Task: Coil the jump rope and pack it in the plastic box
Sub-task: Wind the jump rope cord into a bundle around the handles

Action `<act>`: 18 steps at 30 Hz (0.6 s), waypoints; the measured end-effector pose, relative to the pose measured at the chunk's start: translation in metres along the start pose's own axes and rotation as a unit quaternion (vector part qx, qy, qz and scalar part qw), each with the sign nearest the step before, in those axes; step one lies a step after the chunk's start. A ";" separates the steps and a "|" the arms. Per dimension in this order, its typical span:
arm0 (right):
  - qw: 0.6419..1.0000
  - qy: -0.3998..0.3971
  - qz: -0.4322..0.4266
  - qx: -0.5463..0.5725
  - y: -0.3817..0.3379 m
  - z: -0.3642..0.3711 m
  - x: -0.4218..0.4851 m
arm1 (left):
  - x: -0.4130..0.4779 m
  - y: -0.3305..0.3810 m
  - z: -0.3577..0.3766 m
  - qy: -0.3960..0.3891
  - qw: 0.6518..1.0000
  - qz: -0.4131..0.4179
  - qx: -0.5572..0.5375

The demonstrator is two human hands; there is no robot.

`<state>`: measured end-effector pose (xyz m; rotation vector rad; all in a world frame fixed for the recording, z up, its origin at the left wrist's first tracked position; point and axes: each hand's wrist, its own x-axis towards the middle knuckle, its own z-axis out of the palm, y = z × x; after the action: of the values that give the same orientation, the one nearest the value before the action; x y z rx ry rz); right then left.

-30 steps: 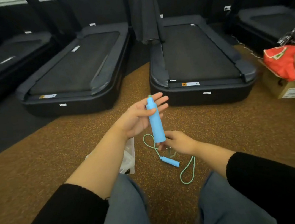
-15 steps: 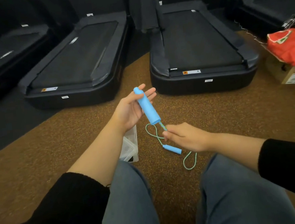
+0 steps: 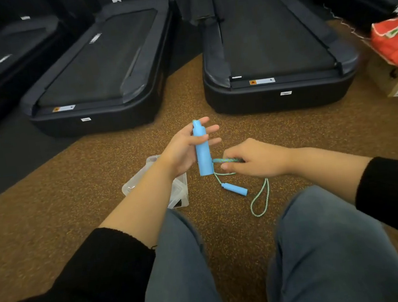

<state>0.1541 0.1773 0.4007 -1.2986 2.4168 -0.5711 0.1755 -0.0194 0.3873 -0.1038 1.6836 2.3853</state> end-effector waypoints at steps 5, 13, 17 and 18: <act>0.998 0.056 -0.003 0.029 0.002 -0.022 0.009 | 0.000 -0.013 0.010 -0.045 0.998 -0.041 -0.003; 0.992 0.085 0.027 0.086 0.013 -0.046 0.031 | 0.006 -0.015 0.018 -0.091 0.993 -0.076 -0.025; 0.986 0.088 0.041 0.137 0.021 -0.043 0.040 | 0.010 -0.015 0.013 -0.095 0.992 -0.088 -0.011; 0.982 0.086 0.044 0.161 0.023 -0.042 0.043 | 0.010 -0.014 0.013 -0.102 0.991 -0.090 -0.016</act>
<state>0.0957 0.1608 0.4212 -1.0384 2.3728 -1.0367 0.1700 -0.0013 0.3768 -0.0161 1.4770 2.2083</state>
